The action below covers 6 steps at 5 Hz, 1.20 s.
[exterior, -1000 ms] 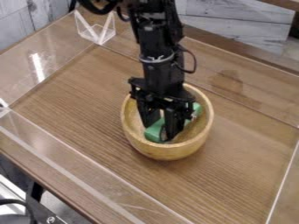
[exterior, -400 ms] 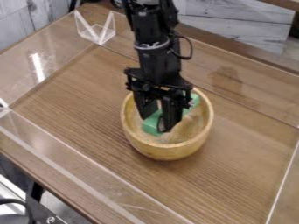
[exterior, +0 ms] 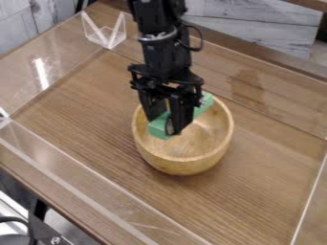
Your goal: Remove the green block from inside the brown bowl and put it on the table
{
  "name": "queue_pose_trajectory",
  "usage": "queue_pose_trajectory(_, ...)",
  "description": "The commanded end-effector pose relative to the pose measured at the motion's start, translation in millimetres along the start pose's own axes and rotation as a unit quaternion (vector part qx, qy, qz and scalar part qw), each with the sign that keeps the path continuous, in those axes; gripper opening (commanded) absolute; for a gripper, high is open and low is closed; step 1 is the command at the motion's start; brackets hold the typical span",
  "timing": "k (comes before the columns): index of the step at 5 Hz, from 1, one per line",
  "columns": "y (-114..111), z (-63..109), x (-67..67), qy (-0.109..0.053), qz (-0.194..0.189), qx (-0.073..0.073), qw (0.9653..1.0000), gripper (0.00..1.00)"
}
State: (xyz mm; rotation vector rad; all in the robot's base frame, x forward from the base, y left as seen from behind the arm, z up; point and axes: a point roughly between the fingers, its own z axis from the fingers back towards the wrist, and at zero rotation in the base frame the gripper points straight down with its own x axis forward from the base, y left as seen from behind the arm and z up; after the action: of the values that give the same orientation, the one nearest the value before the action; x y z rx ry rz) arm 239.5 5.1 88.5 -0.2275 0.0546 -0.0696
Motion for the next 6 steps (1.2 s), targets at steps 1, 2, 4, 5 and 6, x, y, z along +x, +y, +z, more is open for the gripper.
queue_pose_trajectory(1, 4, 26.5, 5.9, -0.041, -0.005, 0.007, 0.9991, 0.0)
queue_pose_trajectory(2, 9, 31.3, 2.5, -0.044, -0.003, 0.006, 0.999, 0.0)
queue_pose_trajectory(4, 19, 36.1, -2.2, -0.045, 0.003, 0.008, 0.9989, 0.0)
queue_pose_trajectory(5, 25, 37.0, -3.4, -0.046, 0.006, 0.009, 0.9989, 0.0)
queue_pose_trajectory(6, 28, 37.6, -5.2, -0.047, 0.008, 0.009, 0.9988, 0.0)
